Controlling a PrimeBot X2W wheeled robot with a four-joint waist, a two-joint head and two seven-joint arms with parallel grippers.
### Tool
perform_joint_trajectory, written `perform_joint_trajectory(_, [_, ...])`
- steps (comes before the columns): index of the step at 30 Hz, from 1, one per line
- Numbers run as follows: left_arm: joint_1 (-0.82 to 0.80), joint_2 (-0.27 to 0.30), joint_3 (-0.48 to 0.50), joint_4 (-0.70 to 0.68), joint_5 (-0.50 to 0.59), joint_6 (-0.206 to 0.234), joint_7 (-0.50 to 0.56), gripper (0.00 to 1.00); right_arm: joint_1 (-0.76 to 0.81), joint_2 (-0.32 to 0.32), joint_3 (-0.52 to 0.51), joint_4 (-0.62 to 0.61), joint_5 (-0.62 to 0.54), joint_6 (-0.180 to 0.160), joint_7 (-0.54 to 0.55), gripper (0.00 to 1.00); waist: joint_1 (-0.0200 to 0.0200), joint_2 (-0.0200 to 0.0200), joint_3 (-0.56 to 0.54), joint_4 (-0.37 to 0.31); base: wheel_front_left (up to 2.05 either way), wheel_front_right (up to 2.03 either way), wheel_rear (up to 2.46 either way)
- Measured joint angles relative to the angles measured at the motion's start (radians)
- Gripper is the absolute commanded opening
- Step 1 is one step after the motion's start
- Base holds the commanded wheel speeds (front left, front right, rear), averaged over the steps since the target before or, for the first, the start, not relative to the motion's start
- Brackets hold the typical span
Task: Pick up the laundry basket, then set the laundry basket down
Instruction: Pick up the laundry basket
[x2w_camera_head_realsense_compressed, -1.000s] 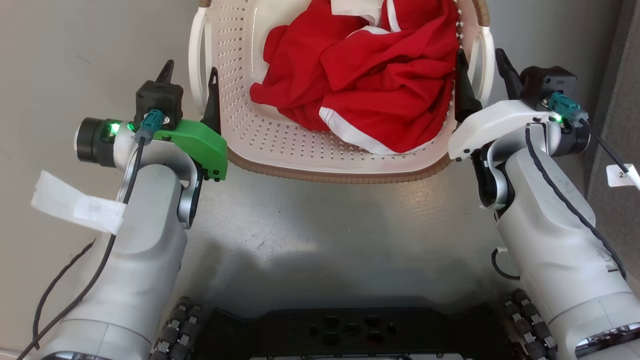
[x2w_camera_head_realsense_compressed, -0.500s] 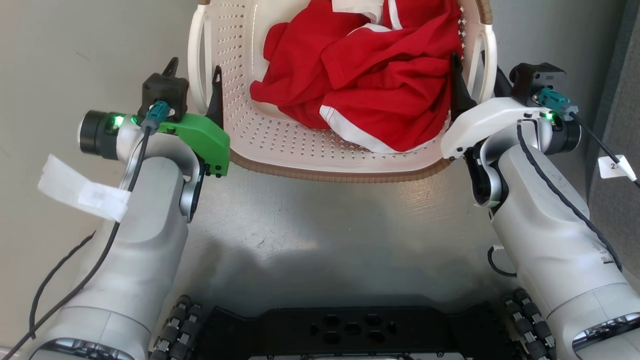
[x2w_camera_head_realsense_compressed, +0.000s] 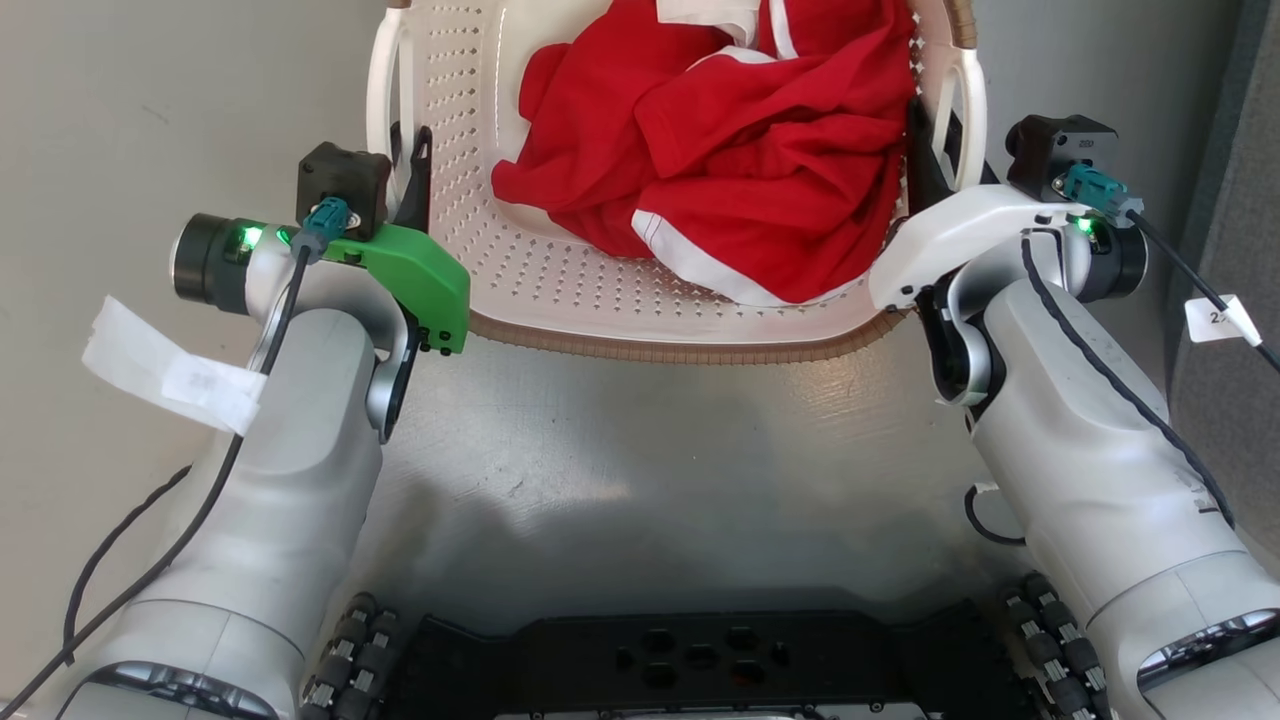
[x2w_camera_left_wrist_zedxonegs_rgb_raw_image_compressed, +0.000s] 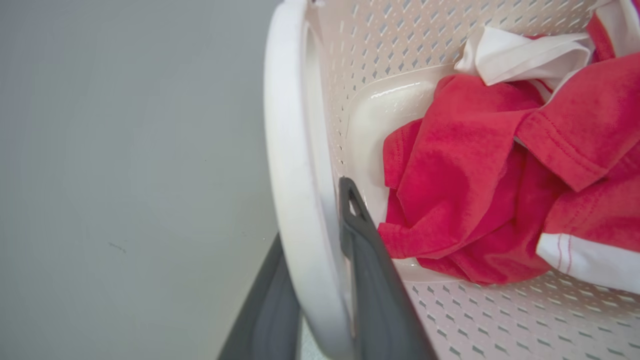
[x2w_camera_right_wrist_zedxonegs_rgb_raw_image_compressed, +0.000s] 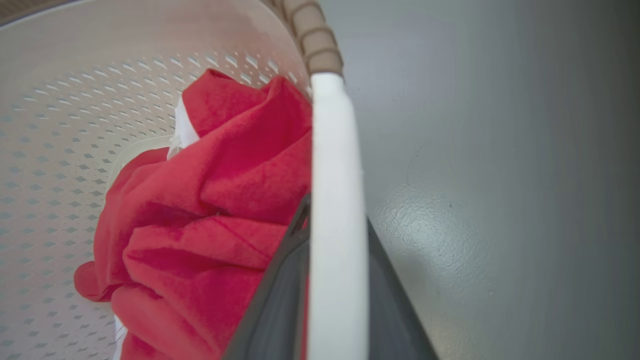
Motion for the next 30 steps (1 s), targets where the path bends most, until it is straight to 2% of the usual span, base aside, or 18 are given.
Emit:
perform_joint_trajectory(11, [-0.004,-0.007,-0.026,0.026,-0.055,-0.001,0.006,0.00,-0.008,0.003,0.002,0.051,0.013,0.000,0.000,0.00,0.0000,0.0000,-0.027,-0.004,0.00,0.00,0.00])
perform_joint_trajectory(24, [0.041,-0.019,-0.049,0.073,-0.086,0.001,0.006,0.00,-0.005,0.015,0.023,0.147,0.051,0.002,0.000,0.00,0.0000,0.0000,-0.139,-0.007,0.00,0.00,0.00])
perform_joint_trajectory(30, [0.097,-0.028,-0.064,0.126,-0.133,0.001,0.006,0.00,0.014,0.027,0.062,0.221,0.077,0.026,0.001,0.00,0.0000,0.0000,-0.212,-0.008,0.00,0.00,0.00])
